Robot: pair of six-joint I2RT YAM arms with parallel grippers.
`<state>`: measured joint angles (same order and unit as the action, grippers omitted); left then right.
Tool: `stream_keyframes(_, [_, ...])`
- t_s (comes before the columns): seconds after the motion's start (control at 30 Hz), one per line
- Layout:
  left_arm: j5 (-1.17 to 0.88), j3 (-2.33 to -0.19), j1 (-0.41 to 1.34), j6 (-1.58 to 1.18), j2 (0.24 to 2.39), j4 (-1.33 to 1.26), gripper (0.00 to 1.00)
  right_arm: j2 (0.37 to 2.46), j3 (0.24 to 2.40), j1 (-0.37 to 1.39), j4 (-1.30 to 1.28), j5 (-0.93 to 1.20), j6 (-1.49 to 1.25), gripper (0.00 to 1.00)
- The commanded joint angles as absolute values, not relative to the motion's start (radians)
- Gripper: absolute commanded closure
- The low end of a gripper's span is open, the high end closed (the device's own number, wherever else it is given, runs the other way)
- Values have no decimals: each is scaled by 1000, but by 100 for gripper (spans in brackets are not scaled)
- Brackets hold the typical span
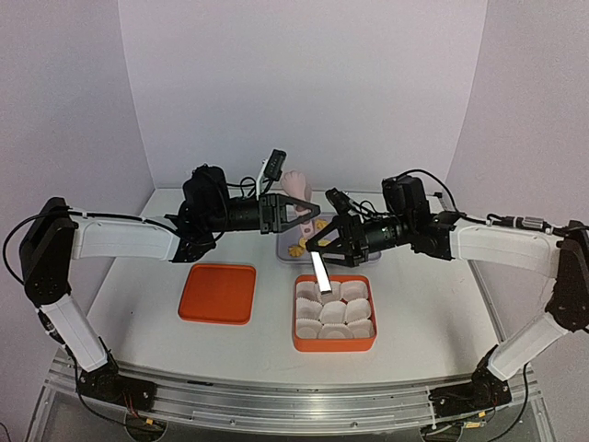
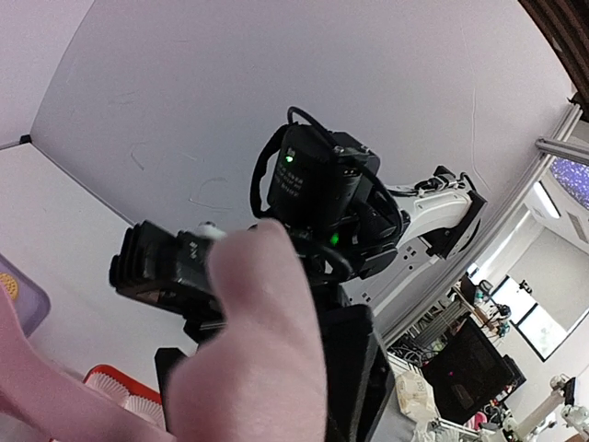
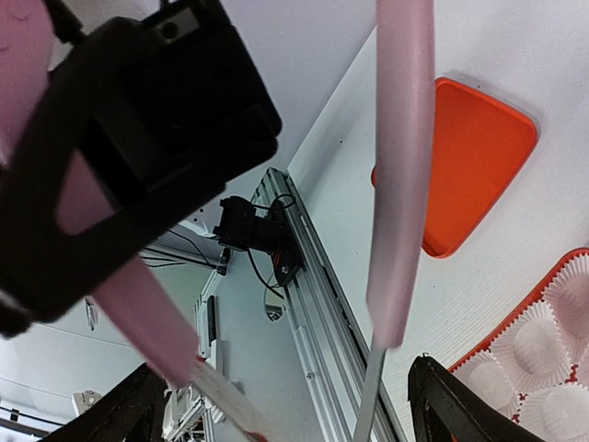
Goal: Pack the cookies
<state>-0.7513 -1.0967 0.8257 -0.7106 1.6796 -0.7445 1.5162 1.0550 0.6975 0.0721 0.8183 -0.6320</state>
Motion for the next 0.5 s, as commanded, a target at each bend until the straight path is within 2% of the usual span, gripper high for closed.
stream_keyframes(0.0, [-758, -1084, 827, -713, 1599, -837, 100, 1532, 1064, 707, 118, 793, -640, 13])
stream_keyframes(0.1, [-718, -1061, 827, -704, 1580, -827, 100, 1537, 1046, 708, 173, 782, -674, 14])
stream_keyframes(0.27, [-617, -1019, 828, -705, 1570, -845, 100, 1605, 1067, 722, 410, 835, -847, 21])
stream_keyframes(0.47, [-568, -1006, 828, -718, 1570, -876, 100, 1655, 1120, 729, 457, 849, -903, 31])
